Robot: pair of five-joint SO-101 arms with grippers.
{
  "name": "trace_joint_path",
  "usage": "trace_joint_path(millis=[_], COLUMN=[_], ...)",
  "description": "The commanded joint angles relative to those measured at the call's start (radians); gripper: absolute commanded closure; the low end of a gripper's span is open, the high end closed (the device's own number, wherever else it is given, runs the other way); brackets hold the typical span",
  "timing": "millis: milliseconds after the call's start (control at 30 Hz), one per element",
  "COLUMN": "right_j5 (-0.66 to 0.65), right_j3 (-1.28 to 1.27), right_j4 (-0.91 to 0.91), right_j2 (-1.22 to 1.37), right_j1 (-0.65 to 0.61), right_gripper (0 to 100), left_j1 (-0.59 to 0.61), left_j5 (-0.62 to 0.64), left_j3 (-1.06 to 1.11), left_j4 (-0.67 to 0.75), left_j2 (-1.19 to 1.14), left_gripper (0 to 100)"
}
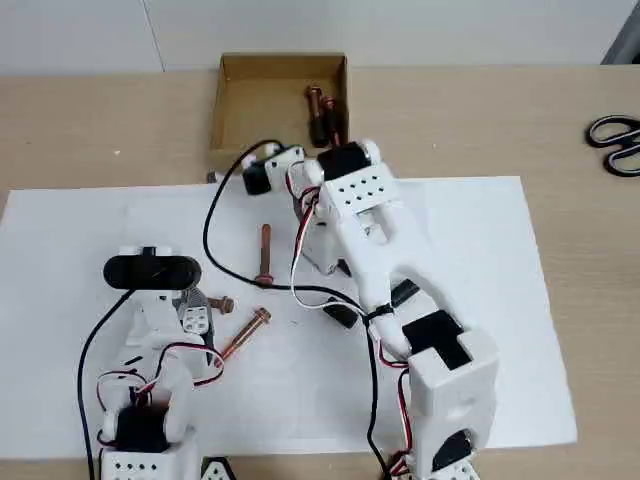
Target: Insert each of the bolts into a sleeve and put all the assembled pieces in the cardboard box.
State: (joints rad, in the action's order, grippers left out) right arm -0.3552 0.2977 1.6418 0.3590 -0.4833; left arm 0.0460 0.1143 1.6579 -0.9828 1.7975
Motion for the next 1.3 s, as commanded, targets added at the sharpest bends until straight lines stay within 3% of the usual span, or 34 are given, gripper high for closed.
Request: trace_joint_path(millis=[0,533,1000,1267], right_j5=[-0.011,-0.048,-0.084,-0.095], right_j3=[-0.023,-0.192,-0.189,-0.19], right_j4=[-0.044,-0.249,-0.277,-0.302], right_j2=[-0.062,-0.054,0.021,0.035], right_j1=[-0.001,0.004,0.11,0.102], right_gripper=[83.5,83.4,83.4,83.5], left_j1=[-0.003,-0.003,-0.003,-0.003], left_j5=[-0.009,-0.009,-0.009,-0.009], left_j3=[-0.013,-0.013,-0.013,-0.013], left_j4=[-0.003,-0.003,-0.003,-0.003], left_j2=[0.006,0.006,0.006,0.006], left_gripper=[99,99,99,99])
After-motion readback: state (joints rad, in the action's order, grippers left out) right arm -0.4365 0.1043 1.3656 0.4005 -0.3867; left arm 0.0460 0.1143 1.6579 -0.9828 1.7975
